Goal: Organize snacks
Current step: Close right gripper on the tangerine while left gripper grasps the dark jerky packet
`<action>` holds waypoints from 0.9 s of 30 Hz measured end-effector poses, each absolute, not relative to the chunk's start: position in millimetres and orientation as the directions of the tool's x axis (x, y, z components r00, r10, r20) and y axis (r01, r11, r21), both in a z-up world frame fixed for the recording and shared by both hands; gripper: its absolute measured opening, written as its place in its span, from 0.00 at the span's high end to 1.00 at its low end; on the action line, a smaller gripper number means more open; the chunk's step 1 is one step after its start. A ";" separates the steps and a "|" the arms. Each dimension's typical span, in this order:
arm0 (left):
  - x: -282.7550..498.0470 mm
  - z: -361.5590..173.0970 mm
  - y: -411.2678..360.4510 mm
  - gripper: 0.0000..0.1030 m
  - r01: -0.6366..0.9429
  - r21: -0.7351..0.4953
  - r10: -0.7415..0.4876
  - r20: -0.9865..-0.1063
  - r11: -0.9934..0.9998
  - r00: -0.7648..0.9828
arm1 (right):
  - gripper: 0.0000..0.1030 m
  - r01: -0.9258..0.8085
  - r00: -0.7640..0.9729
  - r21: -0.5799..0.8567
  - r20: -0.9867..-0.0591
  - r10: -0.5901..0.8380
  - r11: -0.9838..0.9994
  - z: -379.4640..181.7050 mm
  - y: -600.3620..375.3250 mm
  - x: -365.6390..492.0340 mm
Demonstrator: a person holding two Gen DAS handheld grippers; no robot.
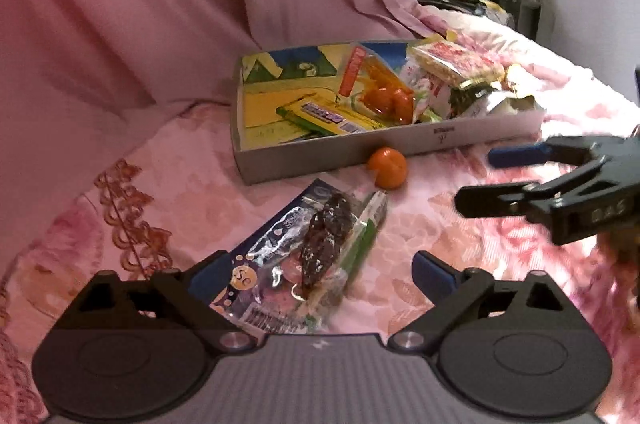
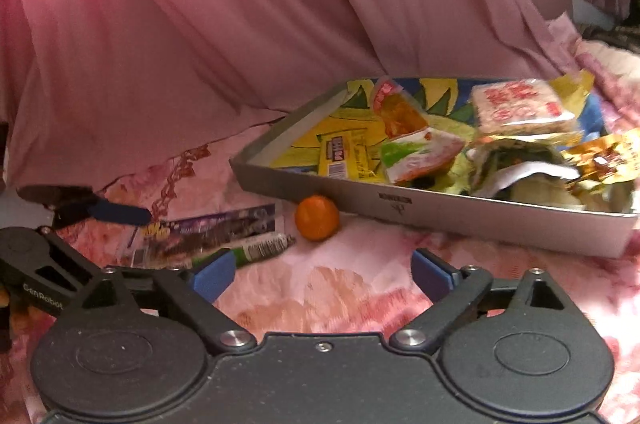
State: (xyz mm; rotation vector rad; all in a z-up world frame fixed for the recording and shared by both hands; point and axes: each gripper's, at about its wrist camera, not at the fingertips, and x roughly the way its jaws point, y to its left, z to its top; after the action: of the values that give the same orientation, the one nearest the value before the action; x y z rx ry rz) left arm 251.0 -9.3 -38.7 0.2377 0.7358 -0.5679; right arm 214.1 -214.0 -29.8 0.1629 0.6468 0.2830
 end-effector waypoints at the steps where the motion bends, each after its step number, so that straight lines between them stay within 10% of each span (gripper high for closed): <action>1: 254.4 -39.0 -8.1 0.08 0.569 -0.013 -0.418 -0.693 0.822 0.588 | 0.13 -0.207 0.757 0.251 -0.572 0.317 0.946 -31.5 -213.5 217.9; 14: 282.0 -43.6 -22.4 0.41 0.605 -0.035 -0.425 -0.743 0.796 0.517 | 0.37 -0.142 0.734 0.366 -0.585 0.346 0.920 -51.9 -208.8 263.2; 27: 270.4 -45.1 -28.4 0.51 0.582 -0.075 -0.424 -0.760 0.810 0.492 | 0.66 -0.129 0.748 0.298 -0.597 0.291 0.946 -54.1 -200.1 268.2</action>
State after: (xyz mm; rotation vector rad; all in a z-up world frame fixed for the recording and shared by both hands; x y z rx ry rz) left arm 270.4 -28.4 -45.1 0.2021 0.8610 -0.6157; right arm 268.2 -200.1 -54.1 0.2457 0.6903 0.2323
